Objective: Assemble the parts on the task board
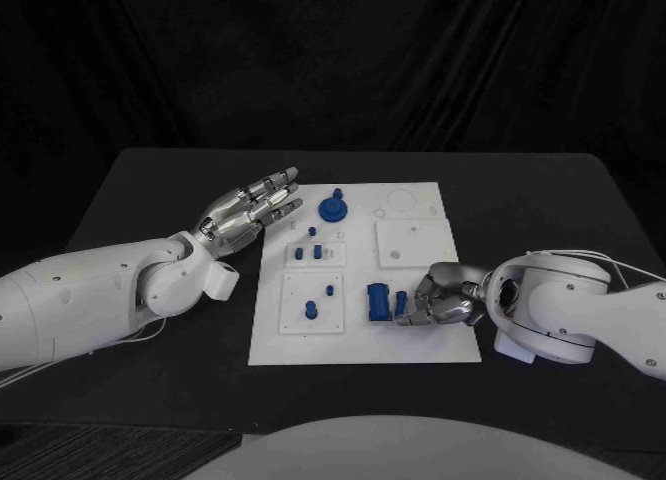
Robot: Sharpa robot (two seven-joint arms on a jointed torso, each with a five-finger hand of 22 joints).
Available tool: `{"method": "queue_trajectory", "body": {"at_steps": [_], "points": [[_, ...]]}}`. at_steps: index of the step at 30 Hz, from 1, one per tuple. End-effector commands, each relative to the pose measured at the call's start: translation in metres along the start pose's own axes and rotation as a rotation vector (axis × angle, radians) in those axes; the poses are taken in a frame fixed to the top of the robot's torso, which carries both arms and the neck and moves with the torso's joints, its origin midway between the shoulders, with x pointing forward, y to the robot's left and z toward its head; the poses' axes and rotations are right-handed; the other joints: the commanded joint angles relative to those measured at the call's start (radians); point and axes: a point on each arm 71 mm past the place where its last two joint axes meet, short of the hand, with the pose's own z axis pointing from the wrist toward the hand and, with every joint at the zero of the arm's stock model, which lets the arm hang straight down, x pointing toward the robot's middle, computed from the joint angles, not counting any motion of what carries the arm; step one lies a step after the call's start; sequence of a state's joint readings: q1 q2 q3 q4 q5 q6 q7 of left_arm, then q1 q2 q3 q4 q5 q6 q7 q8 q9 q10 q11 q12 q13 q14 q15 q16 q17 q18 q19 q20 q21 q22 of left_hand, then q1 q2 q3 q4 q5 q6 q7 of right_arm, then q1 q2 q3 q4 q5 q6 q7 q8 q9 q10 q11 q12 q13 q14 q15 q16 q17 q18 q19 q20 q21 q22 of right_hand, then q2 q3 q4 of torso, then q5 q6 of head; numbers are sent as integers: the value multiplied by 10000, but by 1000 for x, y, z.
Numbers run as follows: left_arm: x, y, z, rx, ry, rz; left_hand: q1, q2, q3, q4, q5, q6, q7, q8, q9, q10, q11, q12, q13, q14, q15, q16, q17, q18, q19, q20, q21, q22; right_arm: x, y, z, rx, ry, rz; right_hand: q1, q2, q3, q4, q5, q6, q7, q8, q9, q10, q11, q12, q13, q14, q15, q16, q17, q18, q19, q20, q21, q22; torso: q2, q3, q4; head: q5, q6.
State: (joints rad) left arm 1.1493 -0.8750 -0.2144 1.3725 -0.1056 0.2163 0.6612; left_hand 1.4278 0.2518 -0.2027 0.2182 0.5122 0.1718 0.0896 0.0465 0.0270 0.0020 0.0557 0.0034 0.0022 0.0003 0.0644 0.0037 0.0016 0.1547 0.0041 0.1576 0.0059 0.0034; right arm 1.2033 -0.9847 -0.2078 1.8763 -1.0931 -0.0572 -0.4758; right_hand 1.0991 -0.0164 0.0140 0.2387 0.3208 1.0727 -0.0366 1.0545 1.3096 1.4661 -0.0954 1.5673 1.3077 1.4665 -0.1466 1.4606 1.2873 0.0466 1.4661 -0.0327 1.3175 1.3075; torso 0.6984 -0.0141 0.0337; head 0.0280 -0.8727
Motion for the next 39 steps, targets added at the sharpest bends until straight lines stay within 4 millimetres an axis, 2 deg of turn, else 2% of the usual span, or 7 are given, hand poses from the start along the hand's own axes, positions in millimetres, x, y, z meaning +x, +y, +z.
{"method": "queue_trajectory", "body": {"at_steps": [1,2,4,14,27,32,39], "points": [[2,0,1,101,73,-118,106,-15,8,-67,67,-12,49,44,13,1,66,-25,-13,-3,13,-37,-16,134,-6,61,-27,15,-1,0,1,241,-121,58,152,-6,50,-119,710,149,-30,109,555,1047,-78,35,2631,581,-67,39,17,106,272,-62,40,1878,12,0,3,8,1],[2,0,1,99,75,-119,106,-15,8,-67,67,-12,49,44,13,1,66,-25,-13,-3,13,-37,-16,134,-6,61,-27,15,-1,0,1,253,-109,31,189,-7,101,-154,1129,185,-40,133,591,1047,-85,35,2631,580,-73,41,20,105,273,-68,47,1879,15,3,0,8,1],[2,0,1,98,77,-120,106,-15,8,-67,67,-12,49,44,13,1,66,-25,-13,-3,13,-37,-16,134,-6,61,-27,15,-1,1,2,273,-97,-2,204,-3,142,-170,1360,194,-45,130,607,1047,-90,35,2631,581,-77,44,27,104,273,-70,51,1880,19,3,-1,1,1],[3,0,1,94,80,-122,107,-17,10,-74,71,-7,49,46,14,1,66,-25,-13,-3,12,-37,-16,135,-6,61,-28,15,-1,3,6,329,-101,-55,-88,47,91,21,1100,305,-35,205,679,1047,-83,35,2631,581,-73,46,28,102,274,-69,59,1881,20,8,-9,25,1],[3,0,1,105,76,-123,111,-19,15,-93,84,-5,49,48,14,4,66,-24,-11,-3,10,-37,-16,136,-7,61,-28,14,-1,1,7,459,-50,-96,90,240,308,-70,1231,256,-60,151,710,1047,-101,35,2631,576,-85,38,7,105,269,-76,52,1878,9,1,3,26,1],[2,-1,0,119,57,-115,111,-19,15,-93,84,-5,49,48,14,4,66,-24,-11,-3,10,-37,-16,136,-7,61,-28,14,-2,0,7,490,-54,-89,104,264,335,-76,1248,253,-61,146,714,1047,-102,35,2631,577,-86,42,19,107,267,-77,46,1876,6,2,-8,84,1],[1,-1,0,116,44,-107,115,-21,18,-103,91,2,51,51,15,5,67,-24,-11,-3,9,-37,-16,137,-6,61,-27,16,-2,-1,6,516,-59,-75,139,268,362,-103,1247,243,-63,135,717,1047,-104,35,2631,579,-87,46,28,105,268,-78,54,1878,-10,7,-12,95,1]]}}
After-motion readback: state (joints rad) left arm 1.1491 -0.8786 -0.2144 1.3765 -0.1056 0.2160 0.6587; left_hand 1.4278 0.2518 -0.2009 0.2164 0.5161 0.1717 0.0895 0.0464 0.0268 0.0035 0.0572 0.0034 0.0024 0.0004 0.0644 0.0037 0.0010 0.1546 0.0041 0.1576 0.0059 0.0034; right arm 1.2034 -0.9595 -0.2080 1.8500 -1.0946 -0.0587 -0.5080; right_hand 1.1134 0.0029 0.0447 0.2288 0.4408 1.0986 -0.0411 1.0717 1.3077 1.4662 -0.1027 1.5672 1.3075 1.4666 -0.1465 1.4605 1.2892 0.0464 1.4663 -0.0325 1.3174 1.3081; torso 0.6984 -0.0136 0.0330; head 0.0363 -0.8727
